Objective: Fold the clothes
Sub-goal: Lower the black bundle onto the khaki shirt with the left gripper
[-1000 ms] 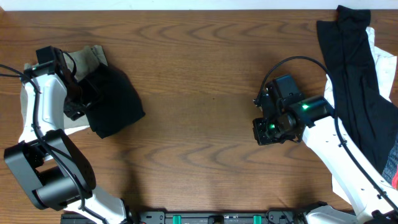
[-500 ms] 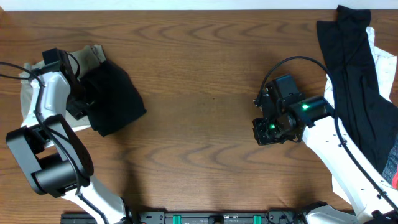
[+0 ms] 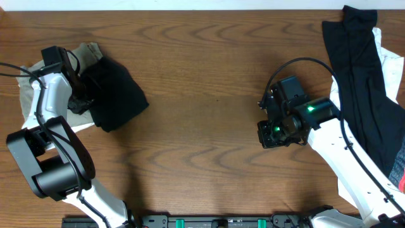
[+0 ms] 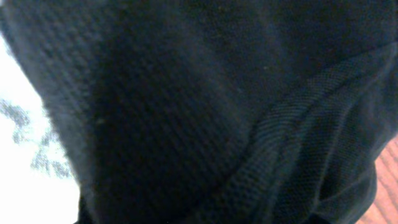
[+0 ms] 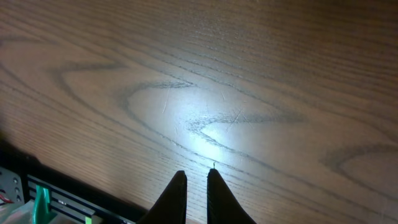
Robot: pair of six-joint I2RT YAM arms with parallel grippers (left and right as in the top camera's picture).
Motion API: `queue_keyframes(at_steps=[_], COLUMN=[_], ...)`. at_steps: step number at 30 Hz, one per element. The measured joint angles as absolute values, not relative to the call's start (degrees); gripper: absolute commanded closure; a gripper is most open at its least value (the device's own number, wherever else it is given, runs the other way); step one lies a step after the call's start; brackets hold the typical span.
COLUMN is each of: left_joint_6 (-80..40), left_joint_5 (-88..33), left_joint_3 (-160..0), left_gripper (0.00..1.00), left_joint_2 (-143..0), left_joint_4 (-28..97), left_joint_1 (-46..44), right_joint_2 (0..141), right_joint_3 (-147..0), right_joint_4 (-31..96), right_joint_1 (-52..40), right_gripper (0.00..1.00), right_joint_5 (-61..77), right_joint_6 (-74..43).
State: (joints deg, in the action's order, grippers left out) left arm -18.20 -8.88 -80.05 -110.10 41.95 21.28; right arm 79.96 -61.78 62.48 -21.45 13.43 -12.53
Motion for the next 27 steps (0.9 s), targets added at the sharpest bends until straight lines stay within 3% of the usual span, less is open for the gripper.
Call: queue_keyframes(at_steps=[1, 4, 5, 27], left_joint_6=[-18.2, -18.5, -18.3, -9.5], left_joint_5=[-8.9, -9.1, -9.1, -3.2], left_joint_3=[-80.1, -80.1, -80.1, -80.9], left_gripper=[0.58, 0.89, 0.94, 0.94], left_joint_2=[-110.1, -110.1, -110.1, -102.6], left_joint_4=[41.7, 41.2, 40.9, 39.2], left_joint_1=[21.3, 21.3, 21.3, 21.2], right_joint_2=[80.0, 80.0, 80.0, 80.0], right_joint_3=[-61.8, -61.8, -61.8, -61.8], right_joint_4=[62.5, 62.6, 62.6, 62.8], right_joint_1=[-21.5, -21.5, -21.5, -21.5], right_gripper=[0.89, 0.89, 0.89, 0.87], right_joint_5=[13.4, 13.4, 13.4, 12.3], right_joint_6=[-12.5, -12.5, -12.5, -12.5])
